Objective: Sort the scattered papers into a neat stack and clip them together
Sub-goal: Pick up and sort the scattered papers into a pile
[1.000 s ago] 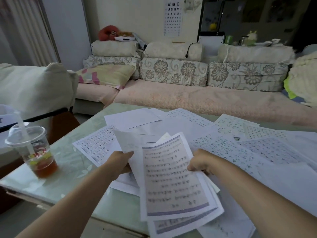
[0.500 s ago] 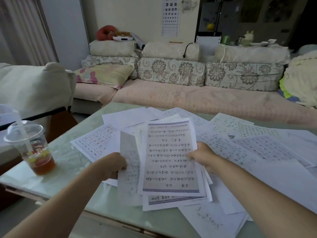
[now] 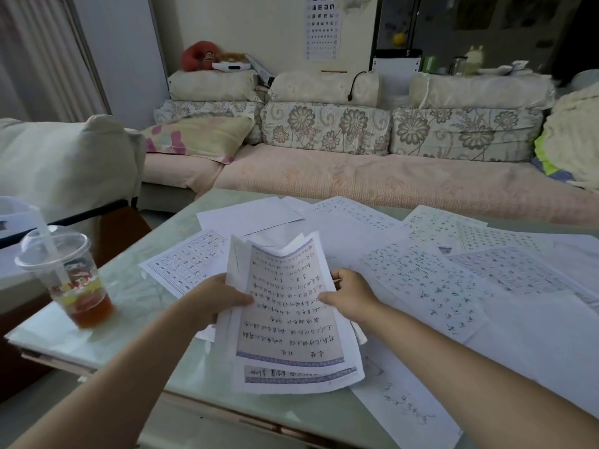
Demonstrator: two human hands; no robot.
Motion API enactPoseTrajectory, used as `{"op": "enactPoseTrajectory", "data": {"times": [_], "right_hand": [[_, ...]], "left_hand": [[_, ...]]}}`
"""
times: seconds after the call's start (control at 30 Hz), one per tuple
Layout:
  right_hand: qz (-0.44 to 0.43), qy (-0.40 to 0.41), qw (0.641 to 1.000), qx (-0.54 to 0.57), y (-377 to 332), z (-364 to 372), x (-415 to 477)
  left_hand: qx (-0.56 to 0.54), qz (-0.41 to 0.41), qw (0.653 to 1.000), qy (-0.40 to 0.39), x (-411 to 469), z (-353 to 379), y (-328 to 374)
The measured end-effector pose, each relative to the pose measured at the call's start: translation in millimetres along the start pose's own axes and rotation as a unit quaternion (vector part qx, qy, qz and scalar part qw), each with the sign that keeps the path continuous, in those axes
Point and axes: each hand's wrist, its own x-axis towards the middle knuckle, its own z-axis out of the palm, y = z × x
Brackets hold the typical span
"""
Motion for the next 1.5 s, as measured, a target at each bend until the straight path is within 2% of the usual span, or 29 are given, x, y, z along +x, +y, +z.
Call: {"op": "enactPoseTrajectory", "data": {"times": [0.17,0.3,0.4,0.5,0.7,0.8,0.9,1.03,1.1,1.23,1.33,1.5], "right_hand": [[-0.008,-0.009,0.999,0.049,-4.9,-15.0,3.4],[-0.008,-0.048,0.985,0.166,-14.0,-34.0,2.9],[-0.059,-0.069,0.981,0.174,-24.4,-48.8,-3.2],[-0.108,-0.004,0.975,0.196,-30.6,-61.8,-10.5],[-0.19,0.183,0.946,0.189,-44.5,-105.4,-29.0],[-0.21,0.204,0.941,0.171,-39.5,-131.6,-36.1],[-0.178,0.185,0.952,0.165,-21.9,-148.7,-40.0],[-0.09,0.137,0.977,0.134,7.3,-155.5,-37.4],[-0.072,0.124,0.984,0.105,14.6,-155.3,-37.2],[-0.078,0.144,0.985,0.06,8.3,-160.2,-41.5],[-0.076,0.179,0.978,0.072,1.2,-176.9,-46.4],[-0.035,0.248,0.962,0.104,21.8,-232.3,-64.6]], "left_hand": [[0.001,0.102,0.995,-0.011,-20.9,-16.8,12.4],[-0.058,0.156,0.985,-0.041,-33.1,-29.6,24.0],[-0.091,0.192,0.976,-0.038,-38.8,-19.1,33.1],[-0.113,0.22,0.969,-0.022,-40.4,7.4,45.9],[-0.176,0.284,0.942,0.029,-45.1,67.9,85.3],[-0.189,0.316,0.929,0.038,-47.8,96.5,100.1],[-0.182,0.342,0.92,0.052,-47.4,122.1,104.2],[-0.141,0.33,0.931,0.071,-41.9,146.1,105.2],[-0.118,0.312,0.939,0.077,-37.4,152.5,105.5],[-0.093,0.301,0.945,0.084,-36.8,163.9,114.3],[-0.088,0.299,0.946,0.094,-40.0,171.8,130.2],[-0.019,0.233,0.971,-0.043,-47.9,204.4,149.6]]}}
